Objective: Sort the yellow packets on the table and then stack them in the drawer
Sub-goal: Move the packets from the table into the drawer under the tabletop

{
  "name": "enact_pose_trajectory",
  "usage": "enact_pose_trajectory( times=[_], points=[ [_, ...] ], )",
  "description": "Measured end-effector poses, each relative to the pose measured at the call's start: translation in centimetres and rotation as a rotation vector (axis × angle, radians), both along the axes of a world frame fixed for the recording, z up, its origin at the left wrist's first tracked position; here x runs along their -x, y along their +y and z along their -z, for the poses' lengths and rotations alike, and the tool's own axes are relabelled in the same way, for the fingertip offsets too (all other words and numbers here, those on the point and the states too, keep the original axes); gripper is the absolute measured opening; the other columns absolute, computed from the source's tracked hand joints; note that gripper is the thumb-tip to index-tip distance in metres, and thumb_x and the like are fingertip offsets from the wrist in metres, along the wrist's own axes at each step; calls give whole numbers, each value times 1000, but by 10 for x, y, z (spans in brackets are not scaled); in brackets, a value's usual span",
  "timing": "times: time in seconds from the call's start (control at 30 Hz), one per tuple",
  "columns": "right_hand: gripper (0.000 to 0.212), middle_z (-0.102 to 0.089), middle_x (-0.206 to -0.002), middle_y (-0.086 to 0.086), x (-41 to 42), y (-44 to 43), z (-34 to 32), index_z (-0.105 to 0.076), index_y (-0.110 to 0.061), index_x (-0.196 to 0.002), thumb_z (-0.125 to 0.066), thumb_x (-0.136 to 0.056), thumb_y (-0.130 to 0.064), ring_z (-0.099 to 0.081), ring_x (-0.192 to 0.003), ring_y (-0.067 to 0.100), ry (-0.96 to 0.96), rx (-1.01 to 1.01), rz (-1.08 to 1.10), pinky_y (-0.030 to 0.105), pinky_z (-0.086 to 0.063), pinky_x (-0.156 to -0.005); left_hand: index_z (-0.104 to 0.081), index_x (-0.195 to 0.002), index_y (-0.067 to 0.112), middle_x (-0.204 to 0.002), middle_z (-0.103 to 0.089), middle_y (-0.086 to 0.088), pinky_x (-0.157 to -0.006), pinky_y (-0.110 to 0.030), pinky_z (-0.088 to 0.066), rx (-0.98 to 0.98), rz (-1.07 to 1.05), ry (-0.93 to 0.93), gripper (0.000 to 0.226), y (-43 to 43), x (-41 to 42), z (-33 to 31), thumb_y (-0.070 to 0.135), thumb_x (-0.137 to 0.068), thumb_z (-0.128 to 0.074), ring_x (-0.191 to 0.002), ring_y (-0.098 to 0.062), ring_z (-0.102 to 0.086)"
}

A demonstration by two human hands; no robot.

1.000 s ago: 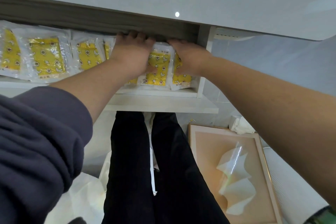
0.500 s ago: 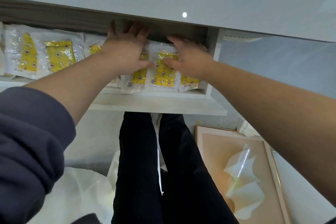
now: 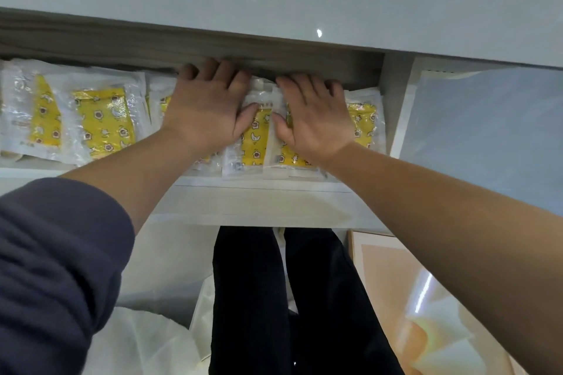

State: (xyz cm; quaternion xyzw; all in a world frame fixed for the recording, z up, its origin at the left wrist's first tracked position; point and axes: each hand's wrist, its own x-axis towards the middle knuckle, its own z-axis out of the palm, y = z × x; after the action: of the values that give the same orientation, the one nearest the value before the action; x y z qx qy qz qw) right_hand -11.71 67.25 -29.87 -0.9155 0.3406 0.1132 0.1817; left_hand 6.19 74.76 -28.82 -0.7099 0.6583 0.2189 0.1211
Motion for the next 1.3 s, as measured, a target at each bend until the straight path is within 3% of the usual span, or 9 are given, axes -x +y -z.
enact_pose_trajectory(
  times=[0.17, 0.33, 0.47, 0.57, 0.63, 0.77, 0.9, 1.03, 1.3],
  points=[
    [49, -61, -116, 7, -1, -1, -6, -58, -14, -121, -37, -92, -48, -55, -106, 30, 38, -14, -11, 41, -38, -86, -52, -125, 5, -120, -56, -22, -87, -49, -38, -15, -2, 26, 72, -1, -1, -6, 57, -87, -18, -108, -41, -51],
    [51, -58, -126, 5, -3, -10, -16, -50, -17, -132, -33, -93, -46, -50, -116, 27, 42, -142, 12, 41, -33, -96, -35, -144, 12, -139, -48, -15, -98, -47, -38, -28, 8, 139, 77, -6, -6, -15, 65, -89, -21, -124, -36, -47],
    [36, -59, -121, 2, -9, -16, -23, -53, -19, -126, -35, -100, -36, -50, -114, 22, -20, -293, 71, 38, -31, -100, -49, -131, 13, -128, -59, -14, -95, -45, -41, 8, 54, 210, 65, -6, -8, -18, 59, -92, -25, -115, -36, -55],
    [27, -62, -101, -5, -17, -28, -33, -60, -22, -113, -39, -102, -33, -57, -89, 14, -70, -594, 348, 32, -46, -82, -56, -117, 16, -98, -65, -9, -73, -34, -42, 69, -249, 359, 43, -12, -1, -22, 47, -98, -32, -86, -31, -61],
    [23, -60, -98, -10, -21, -39, -34, -62, -26, -112, -44, -101, -35, -54, -84, 5, -18, -722, 435, 24, -45, -75, -59, -111, 19, -90, -63, -3, -67, -30, -40, -51, -471, 445, 28, -28, 0, -22, 38, -100, -40, -80, -24, -58],
    [20, -60, -96, -11, -30, -51, -30, -65, -25, -107, -50, -98, -34, -53, -82, 3, 69, -745, 297, 14, -42, -66, -61, -98, 20, -96, -64, -5, -74, -31, -43, -249, -410, 405, 21, -47, -8, -18, 36, -98, -48, -88, -22, -58],
    [20, -61, -98, -6, -36, -50, -28, -65, -23, -106, -52, -97, -36, -56, -88, 11, 119, -740, 248, 22, -41, -68, -62, -97, 18, -95, -63, -7, -74, -34, -45, -208, -368, 415, 28, -33, -12, -21, 41, -97, -46, -87, -26, -57],
    [19, -58, -91, -8, -32, -49, -30, -62, -24, -104, -51, -98, -38, -52, -75, 2, 124, -729, 291, 18, -38, -60, -64, -104, 18, -95, -61, -6, -77, -33, -45, -238, -380, 430, 29, -37, -11, -23, 41, -96, -49, -89, -26, -56],
    [21, -58, -95, -5, -35, -46, -40, -61, -24, -107, -47, -100, -37, -47, -70, 1, 182, -699, 280, 17, -34, -56, -62, -103, 13, -95, -59, -10, -77, -36, -44, -241, -312, 368, 34, -34, -6, -24, 40, -99, -43, -87, -29, -54]
  ],
)
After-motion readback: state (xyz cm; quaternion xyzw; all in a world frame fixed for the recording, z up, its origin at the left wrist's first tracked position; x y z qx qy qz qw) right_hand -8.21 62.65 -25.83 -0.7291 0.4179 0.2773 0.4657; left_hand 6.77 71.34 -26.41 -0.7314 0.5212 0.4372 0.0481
